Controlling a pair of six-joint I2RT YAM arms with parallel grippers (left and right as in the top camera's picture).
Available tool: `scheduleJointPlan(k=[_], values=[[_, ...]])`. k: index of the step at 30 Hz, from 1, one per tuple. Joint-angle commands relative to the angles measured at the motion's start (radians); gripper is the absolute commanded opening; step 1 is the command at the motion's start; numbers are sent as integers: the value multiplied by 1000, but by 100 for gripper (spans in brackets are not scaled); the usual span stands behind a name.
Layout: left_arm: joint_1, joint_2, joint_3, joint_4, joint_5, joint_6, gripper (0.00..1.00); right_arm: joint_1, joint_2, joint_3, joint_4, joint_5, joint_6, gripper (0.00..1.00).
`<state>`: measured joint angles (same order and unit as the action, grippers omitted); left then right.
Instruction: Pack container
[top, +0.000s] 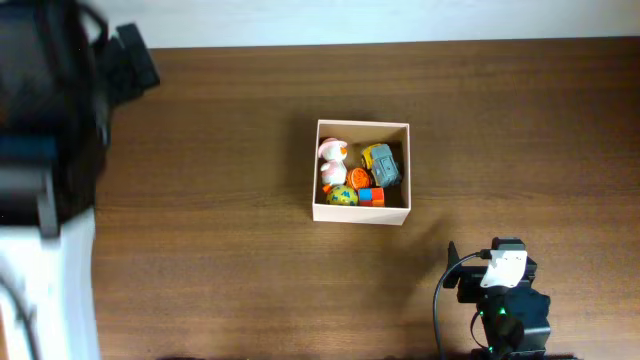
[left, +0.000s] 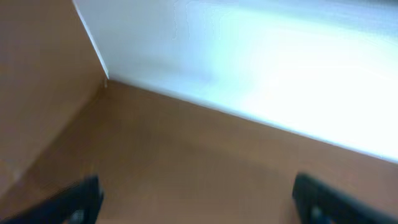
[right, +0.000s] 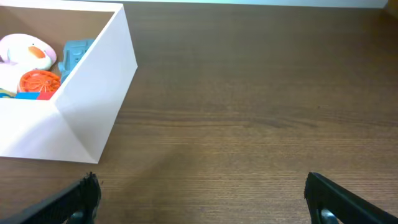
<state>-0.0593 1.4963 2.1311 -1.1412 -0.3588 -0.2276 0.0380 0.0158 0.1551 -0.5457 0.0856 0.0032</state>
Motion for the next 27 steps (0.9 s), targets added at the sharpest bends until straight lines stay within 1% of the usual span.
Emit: scheduleJointPlan(k=[1,3,6,11,16,20,24,27], values=[[3,-233,-400,219,-27,71,99,-6,-12,-8,1,-3,9,99],[3,-351,-606,345,-27,90,99,-6,-12,-8,1,-3,9,99],[3,-499,-859,459,-27,103,99,-6,-12,-8,1,-3,9,99],[3,-716,-1174,494,-23,103,99,-6,-12,-8,1,-3,9,99],[3,-929,-1434,507,23,115,99,-6,-12,-8,1,-3,9,99],[5,-1114,-1637,562,82,125,99,-6,-12,-8,1,-3,9,99],[24,-1237,-1773,621,146,125,99,-6,-12,-8,1,-3,9,99],[37,-1302,-1838,644,181,125,99,-6,-12,-8,1,-3,9,99]])
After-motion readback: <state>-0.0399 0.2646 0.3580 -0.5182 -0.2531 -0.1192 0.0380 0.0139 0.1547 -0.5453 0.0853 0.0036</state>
